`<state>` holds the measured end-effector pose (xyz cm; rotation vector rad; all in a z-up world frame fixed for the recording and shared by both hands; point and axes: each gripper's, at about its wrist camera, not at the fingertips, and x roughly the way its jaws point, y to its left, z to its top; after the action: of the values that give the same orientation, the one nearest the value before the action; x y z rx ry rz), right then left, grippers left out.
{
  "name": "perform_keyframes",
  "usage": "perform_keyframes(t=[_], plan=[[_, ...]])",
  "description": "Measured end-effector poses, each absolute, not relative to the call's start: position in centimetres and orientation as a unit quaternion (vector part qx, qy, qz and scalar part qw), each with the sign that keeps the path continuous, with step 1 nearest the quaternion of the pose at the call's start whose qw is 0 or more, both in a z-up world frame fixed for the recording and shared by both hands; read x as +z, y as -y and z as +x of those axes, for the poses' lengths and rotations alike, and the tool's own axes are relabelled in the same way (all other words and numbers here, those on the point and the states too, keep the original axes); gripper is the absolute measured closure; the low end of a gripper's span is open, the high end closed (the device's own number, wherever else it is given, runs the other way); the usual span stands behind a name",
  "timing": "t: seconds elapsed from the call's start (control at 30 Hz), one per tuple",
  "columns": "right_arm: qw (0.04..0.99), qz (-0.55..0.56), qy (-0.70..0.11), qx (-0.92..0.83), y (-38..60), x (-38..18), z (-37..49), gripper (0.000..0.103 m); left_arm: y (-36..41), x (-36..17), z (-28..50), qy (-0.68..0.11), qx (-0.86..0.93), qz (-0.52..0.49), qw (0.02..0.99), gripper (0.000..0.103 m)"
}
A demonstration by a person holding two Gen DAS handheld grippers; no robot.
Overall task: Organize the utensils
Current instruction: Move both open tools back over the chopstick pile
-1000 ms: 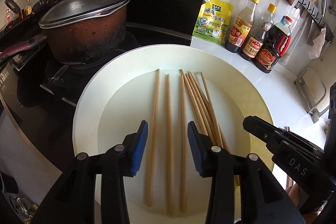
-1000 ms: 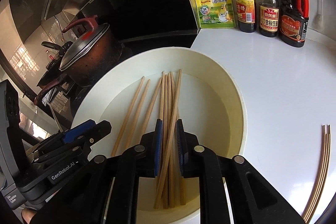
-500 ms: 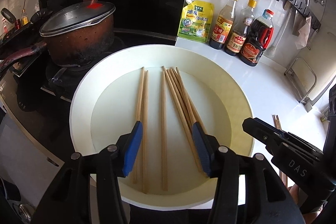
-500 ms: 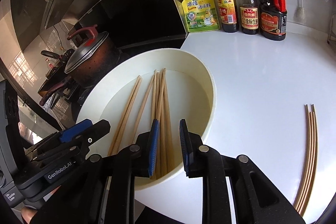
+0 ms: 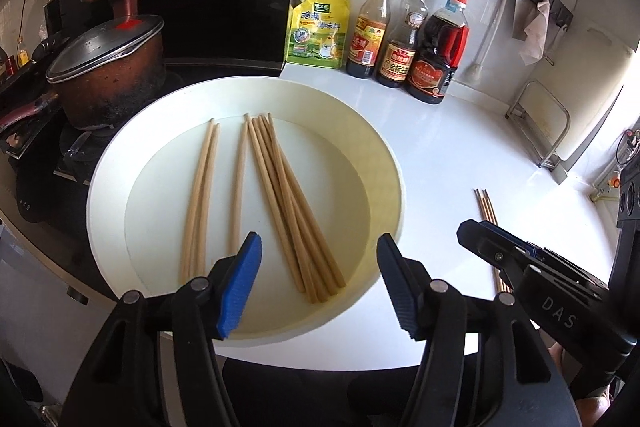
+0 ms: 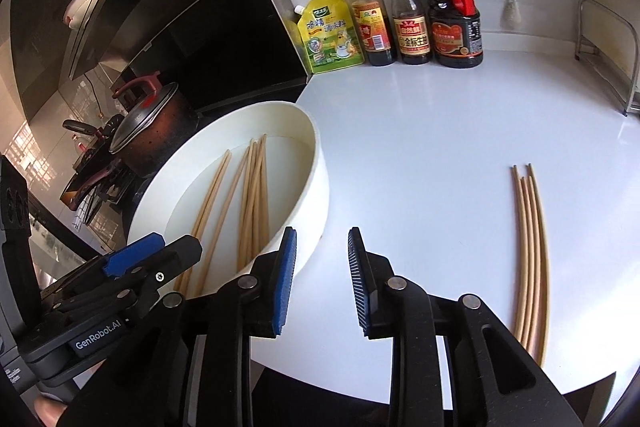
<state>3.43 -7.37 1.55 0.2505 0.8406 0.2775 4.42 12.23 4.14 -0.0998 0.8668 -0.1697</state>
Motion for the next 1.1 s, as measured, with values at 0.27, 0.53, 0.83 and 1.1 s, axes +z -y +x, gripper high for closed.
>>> perform_keyframes(t=[0.27,0.53,0.83,1.1], plan=[[0.901,0.135,-0.4,0.1,12.4,1.5,1.4,0.076,-8.4,4.0,3.2,-0.421,-0.108,-0.04,0.9,0.041],[0.906,0.136,-0.394,0.071,17.0,1.7,-0.3,0.071,-4.0,3.7,2.8,-0.424,-0.138,-0.029,0.895,0.041],[0.906,0.144,-0.398,0.024,22.4,-0.1,-1.3,0.07,0.3,2.4,3.0,-0.436,-0.163,-0.012,0.885,0.036],[0.895,0.126,-0.428,0.007,23.7,-3.2,-0.2,0.07,2.3,-0.1,3.9,-0.461,-0.162,-0.01,0.872,0.036]])
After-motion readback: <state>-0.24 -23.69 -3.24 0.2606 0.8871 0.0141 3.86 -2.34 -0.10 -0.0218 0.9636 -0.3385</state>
